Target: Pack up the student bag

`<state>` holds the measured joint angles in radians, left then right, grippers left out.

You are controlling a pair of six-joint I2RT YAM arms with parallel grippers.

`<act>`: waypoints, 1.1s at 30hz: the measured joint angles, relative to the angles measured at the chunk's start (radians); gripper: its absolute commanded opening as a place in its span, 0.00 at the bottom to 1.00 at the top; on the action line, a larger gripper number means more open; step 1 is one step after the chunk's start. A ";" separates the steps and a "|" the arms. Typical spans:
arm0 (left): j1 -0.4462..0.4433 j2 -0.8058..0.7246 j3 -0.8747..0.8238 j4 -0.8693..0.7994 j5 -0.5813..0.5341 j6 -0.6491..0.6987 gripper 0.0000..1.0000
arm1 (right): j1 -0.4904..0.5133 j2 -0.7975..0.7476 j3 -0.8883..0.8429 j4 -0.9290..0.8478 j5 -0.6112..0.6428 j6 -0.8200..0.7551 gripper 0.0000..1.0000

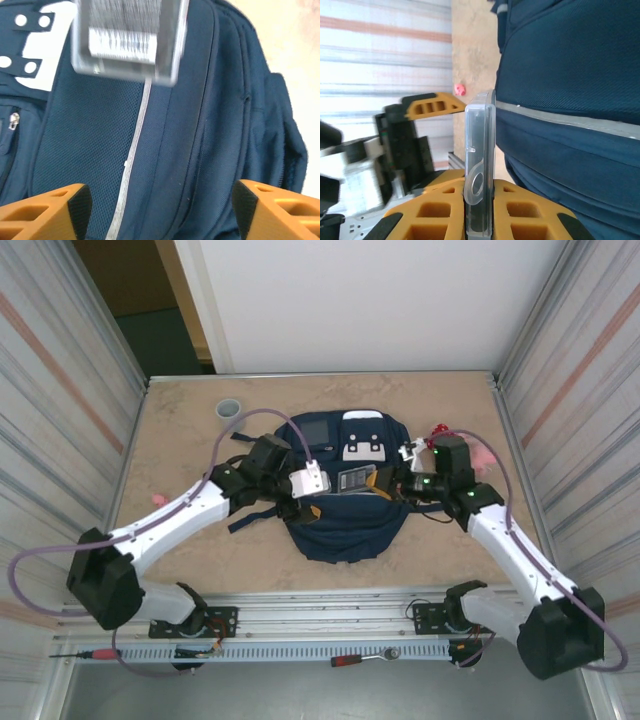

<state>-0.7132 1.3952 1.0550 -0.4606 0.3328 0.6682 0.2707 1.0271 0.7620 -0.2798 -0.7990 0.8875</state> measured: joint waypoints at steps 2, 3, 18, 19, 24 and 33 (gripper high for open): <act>-0.007 0.059 0.021 0.002 0.000 0.025 0.75 | -0.050 -0.035 -0.002 -0.038 -0.018 -0.019 0.06; -0.011 0.090 0.035 0.002 0.000 0.038 0.75 | -0.075 -0.052 -0.006 -0.053 -0.029 -0.029 0.06; -0.029 0.217 0.095 0.068 -0.019 0.034 0.43 | -0.207 -0.126 -0.045 -0.198 -0.079 -0.111 0.05; -0.027 0.207 0.088 0.085 -0.020 0.023 0.41 | -0.208 -0.129 -0.045 -0.199 -0.084 -0.112 0.05; -0.019 0.162 0.051 0.169 -0.035 -0.023 0.33 | -0.212 -0.135 -0.045 -0.209 -0.092 -0.114 0.05; -0.014 0.134 0.031 0.269 -0.102 -0.150 0.00 | -0.219 -0.183 -0.043 -0.232 -0.092 -0.113 0.05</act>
<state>-0.7273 1.5295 1.0863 -0.1921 0.2306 0.5182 0.0513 0.8444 0.7185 -0.5121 -0.8913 0.7746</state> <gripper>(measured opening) 0.079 0.128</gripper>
